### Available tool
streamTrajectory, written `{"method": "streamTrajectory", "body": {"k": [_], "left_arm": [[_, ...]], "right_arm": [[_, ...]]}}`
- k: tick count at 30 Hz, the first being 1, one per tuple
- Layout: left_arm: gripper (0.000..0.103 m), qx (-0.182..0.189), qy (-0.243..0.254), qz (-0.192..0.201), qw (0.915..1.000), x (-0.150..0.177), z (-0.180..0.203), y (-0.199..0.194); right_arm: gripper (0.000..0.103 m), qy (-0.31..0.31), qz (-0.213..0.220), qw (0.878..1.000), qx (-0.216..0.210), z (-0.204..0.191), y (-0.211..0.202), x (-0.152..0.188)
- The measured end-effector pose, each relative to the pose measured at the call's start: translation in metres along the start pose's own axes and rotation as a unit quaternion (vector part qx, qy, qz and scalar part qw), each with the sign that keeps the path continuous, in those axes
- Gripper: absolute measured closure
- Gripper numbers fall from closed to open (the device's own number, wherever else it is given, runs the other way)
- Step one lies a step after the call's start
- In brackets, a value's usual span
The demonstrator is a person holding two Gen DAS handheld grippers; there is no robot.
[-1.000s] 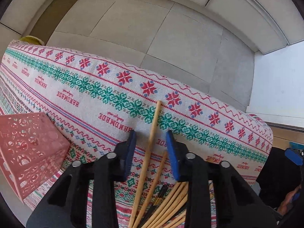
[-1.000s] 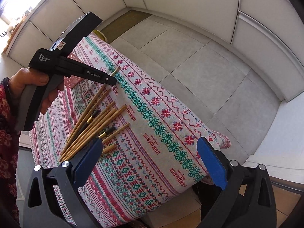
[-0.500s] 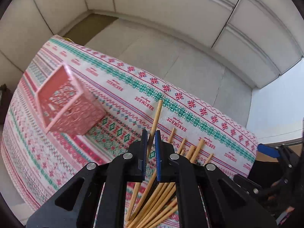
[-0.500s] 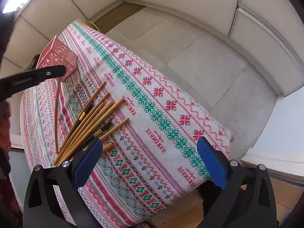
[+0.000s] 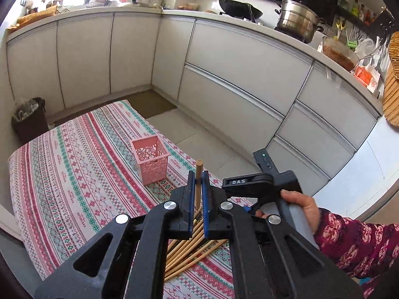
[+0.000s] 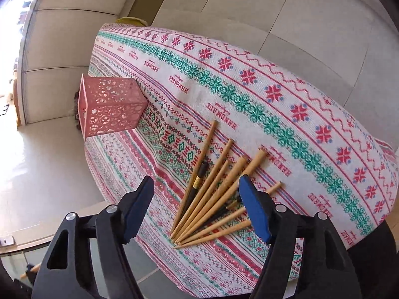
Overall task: Organize utensils
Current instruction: 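Lift the chopstick upright with the left tool while the right tool grasps another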
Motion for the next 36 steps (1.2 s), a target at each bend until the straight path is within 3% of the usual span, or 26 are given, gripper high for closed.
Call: {"method": "streamTrajectory", "body": {"k": [5,12,16,20,22,24,26,27,32,36], "left_arm": [[0.099,-0.004,0.008,0.039,0.9992,-0.007,0.002,-0.035],[0.099,-0.02,-0.004,0.054,0.9983,-0.002,-0.007,-0.058],[0.099,-0.024,-0.008,0.06,0.9979,-0.001,-0.011,-0.065],[0.099,-0.032,-0.017,0.07,0.9969,-0.003,-0.014,-0.074],[0.099,-0.034,-0.023,0.076,0.9962,-0.005,-0.015,-0.078],[0.099,-0.037,-0.028,0.079,0.9958,-0.005,-0.017,-0.081],[0.099,-0.04,-0.031,0.078,0.9957,-0.005,-0.017,-0.082],[0.099,-0.042,-0.032,0.077,0.9956,-0.005,-0.017,-0.083],[0.099,-0.064,-0.036,0.077,0.9943,-0.006,-0.011,-0.088],[0.099,-0.083,-0.038,0.075,0.993,-0.007,0.002,-0.089]], "right_arm": [[0.051,0.006,0.002,0.998,0.069,-0.019,0.023,-0.016],[0.06,0.001,0.011,0.987,0.159,-0.043,0.048,-0.031],[0.068,0.001,0.033,0.981,0.191,-0.063,0.052,-0.037],[0.092,-0.017,0.065,0.967,0.244,-0.086,0.06,-0.038],[0.092,-0.044,0.089,0.962,0.256,-0.097,0.063,-0.034],[0.092,-0.066,0.112,0.958,0.255,-0.104,0.063,-0.028],[0.093,-0.073,0.129,0.971,0.19,-0.107,0.06,-0.019],[0.093,-0.081,0.146,0.97,0.177,-0.108,0.056,-0.014],[0.092,-0.157,0.243,0.944,0.162,-0.121,0.014,0.027],[0.093,-0.203,0.299,0.924,0.125,-0.124,-0.037,0.065]]}}
Point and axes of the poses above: each gripper's, at about its wrist camera, not at the fingertips, and y roughly the way its jaws point, z to its right, x to its underside, the point moved 6 cm from there along y, roughly the way its jaws point, and after that the axes turned 8 degrees about x, right-handed, at the moved point
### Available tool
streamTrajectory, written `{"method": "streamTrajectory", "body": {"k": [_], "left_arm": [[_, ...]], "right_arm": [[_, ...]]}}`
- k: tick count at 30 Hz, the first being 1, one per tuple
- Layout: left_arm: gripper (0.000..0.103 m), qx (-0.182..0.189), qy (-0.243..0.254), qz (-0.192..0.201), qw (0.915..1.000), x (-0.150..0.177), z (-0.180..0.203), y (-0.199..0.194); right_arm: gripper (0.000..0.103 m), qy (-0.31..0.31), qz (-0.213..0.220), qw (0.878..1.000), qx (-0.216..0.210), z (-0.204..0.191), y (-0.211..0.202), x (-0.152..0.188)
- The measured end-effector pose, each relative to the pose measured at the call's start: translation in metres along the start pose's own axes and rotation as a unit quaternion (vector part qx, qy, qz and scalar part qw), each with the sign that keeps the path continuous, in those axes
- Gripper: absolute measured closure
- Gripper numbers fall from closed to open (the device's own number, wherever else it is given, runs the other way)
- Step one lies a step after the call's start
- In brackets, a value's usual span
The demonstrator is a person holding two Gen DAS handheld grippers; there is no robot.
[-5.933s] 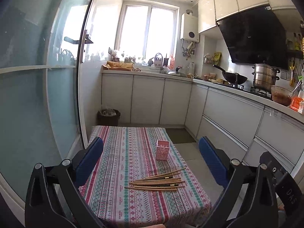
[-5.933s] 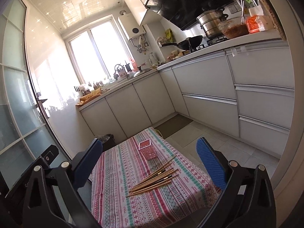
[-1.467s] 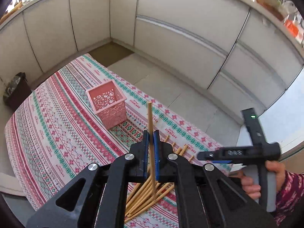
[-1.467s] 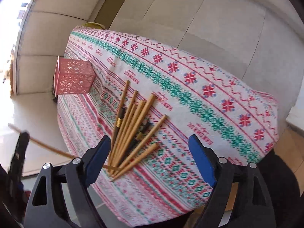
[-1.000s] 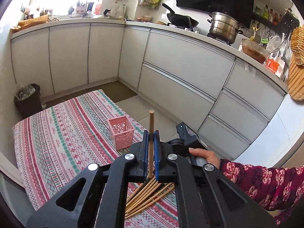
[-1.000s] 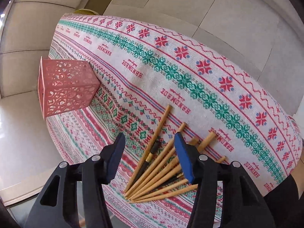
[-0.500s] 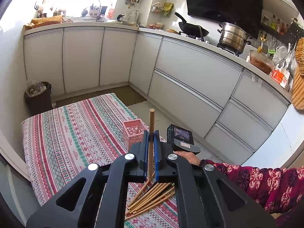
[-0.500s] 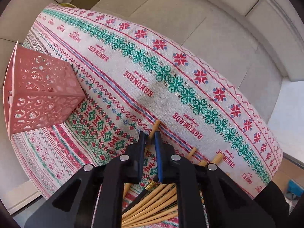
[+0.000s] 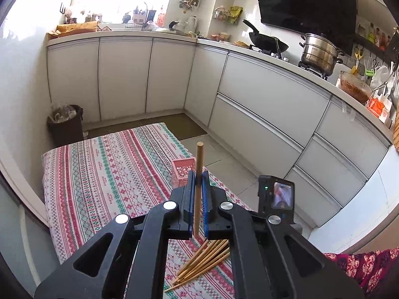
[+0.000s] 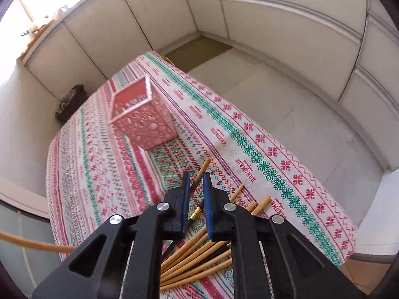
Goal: Organize utensils
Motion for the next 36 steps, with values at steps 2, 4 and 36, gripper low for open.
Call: {"method": "streamTrajectory", "body": {"k": [2,4,36], "left_arm": [[0.099,-0.001,-0.004,0.001,1.0,0.003,0.008,-0.001],[0.099,-0.009,-0.008,0.002,0.9999,0.006,0.014,-0.004],[0.099,-0.003,-0.051,0.059,0.9969,0.003,0.063,-0.07]], "right_arm": [[0.093,-0.021,0.028,0.999,-0.01,0.003,-0.038,0.006],[0.094,-0.035,0.052,0.998,-0.02,0.02,-0.076,0.007],[0.098,-0.129,0.239,0.962,-0.025,0.037,-0.315,-0.007]]}}
Point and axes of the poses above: each gripper's, at about its wrist camera, not at the fingertips, and y roughly the way its jaws point, z to its right, x to its underside, the point moved 6 cm from there along y, roughly the way its jaws point, and after that the axes turned 8 degrees about x, right-handed, at the moved point
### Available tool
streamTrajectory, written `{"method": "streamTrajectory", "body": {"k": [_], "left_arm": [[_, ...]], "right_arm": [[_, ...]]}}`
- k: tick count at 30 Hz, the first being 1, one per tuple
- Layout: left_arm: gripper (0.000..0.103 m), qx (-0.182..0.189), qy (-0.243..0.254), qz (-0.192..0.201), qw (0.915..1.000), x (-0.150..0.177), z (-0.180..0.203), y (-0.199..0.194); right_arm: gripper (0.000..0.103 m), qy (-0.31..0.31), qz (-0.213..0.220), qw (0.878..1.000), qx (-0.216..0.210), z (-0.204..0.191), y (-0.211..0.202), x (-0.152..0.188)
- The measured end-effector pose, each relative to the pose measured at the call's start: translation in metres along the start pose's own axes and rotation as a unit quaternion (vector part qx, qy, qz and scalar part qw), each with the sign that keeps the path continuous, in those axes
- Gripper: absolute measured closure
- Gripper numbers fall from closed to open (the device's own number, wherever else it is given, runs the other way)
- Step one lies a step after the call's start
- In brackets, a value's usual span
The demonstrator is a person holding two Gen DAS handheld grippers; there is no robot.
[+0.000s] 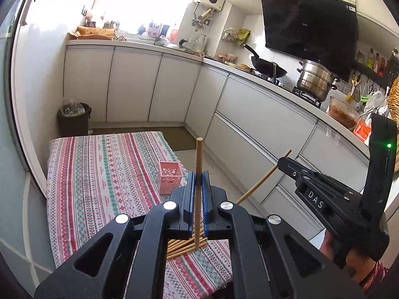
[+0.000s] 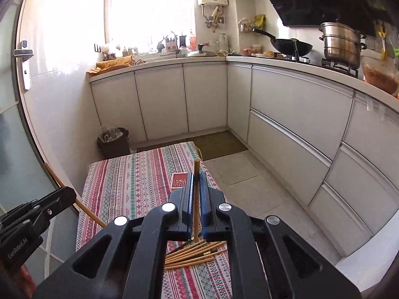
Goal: Organize utensils
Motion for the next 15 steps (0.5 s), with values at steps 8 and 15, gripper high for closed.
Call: {"method": "streamTrajectory", "body": {"k": [8,15], "left_arm": [[0.099,-0.011,0.032,0.002,0.9994,-0.036,0.008,0.028],[0.099,-0.032,0.041,0.019,0.9985,-0.083,0.001,0.067]], "right_arm": [[0.098,-0.008,0.026,1.0,-0.006,0.002,0.012,-0.048],[0.098,-0.009,0.055,0.998,-0.01,0.007,0.031,-0.097]]}}
Point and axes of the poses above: each gripper's, at about its wrist camera, not at the fingertips, and y roughly the way its jaws point, z to its right, x to its underside, the point moved 6 cm from there along y, roughly the way its jaws point, and after that the axes turned 8 degrees about x, right-handed, at the moved point
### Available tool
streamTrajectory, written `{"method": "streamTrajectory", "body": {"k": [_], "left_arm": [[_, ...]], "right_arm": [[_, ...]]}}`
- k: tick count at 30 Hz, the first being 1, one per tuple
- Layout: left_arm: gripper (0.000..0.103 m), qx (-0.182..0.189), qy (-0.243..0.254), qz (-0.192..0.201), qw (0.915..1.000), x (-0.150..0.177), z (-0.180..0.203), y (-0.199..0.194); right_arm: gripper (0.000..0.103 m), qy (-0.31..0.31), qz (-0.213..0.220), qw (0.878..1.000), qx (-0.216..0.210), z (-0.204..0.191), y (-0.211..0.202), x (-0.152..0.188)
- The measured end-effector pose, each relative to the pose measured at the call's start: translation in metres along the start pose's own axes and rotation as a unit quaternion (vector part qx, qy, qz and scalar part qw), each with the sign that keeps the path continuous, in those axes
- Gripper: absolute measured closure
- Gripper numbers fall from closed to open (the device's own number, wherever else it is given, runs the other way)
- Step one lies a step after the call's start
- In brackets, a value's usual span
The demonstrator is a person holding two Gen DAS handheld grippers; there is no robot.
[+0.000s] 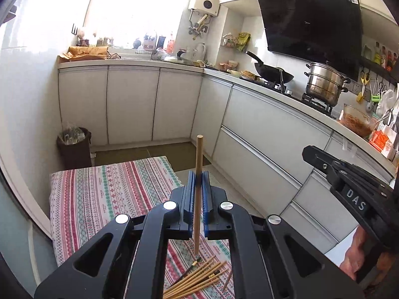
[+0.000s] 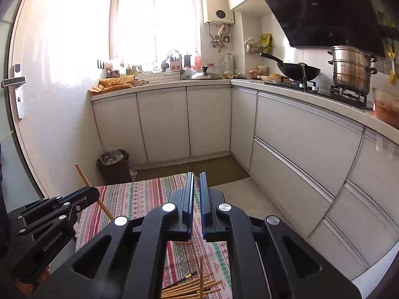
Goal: Organize utensils
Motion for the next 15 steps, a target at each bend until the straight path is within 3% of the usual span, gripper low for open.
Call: {"method": "streamTrajectory", "body": {"k": [4,9,12,15], "left_arm": [[0.099,-0.014,0.0,-0.006,0.9999,-0.01,-0.01,0.034],[0.099,-0.011,-0.012,0.002,0.9999,-0.007,-0.023,0.052],[0.099,-0.008,-0.02,0.006,0.9998,-0.001,-0.032,0.053],[0.099,-0.013,-0.031,0.01,0.9994,0.005,-0.041,0.054]], "right_arm": [[0.098,0.005,-0.007,1.0,-0.013,-0.001,0.028,-0.01],[0.098,0.013,-0.079,0.996,-0.03,0.007,0.078,0.02],[0.098,0.012,-0.167,0.986,-0.019,0.021,0.133,0.063],[0.093,0.021,-0.293,0.955,-0.029,0.027,0.198,0.126]]}}
Point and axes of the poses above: each gripper's, at about its wrist camera, not at the fingertips, and y roughly the way its jaws point, z to its right, x to its underside, the point moved 6 cm from there along y, roughly the way its jaws point, and after that the axes turned 8 degrees about x, right-handed, at the moved point
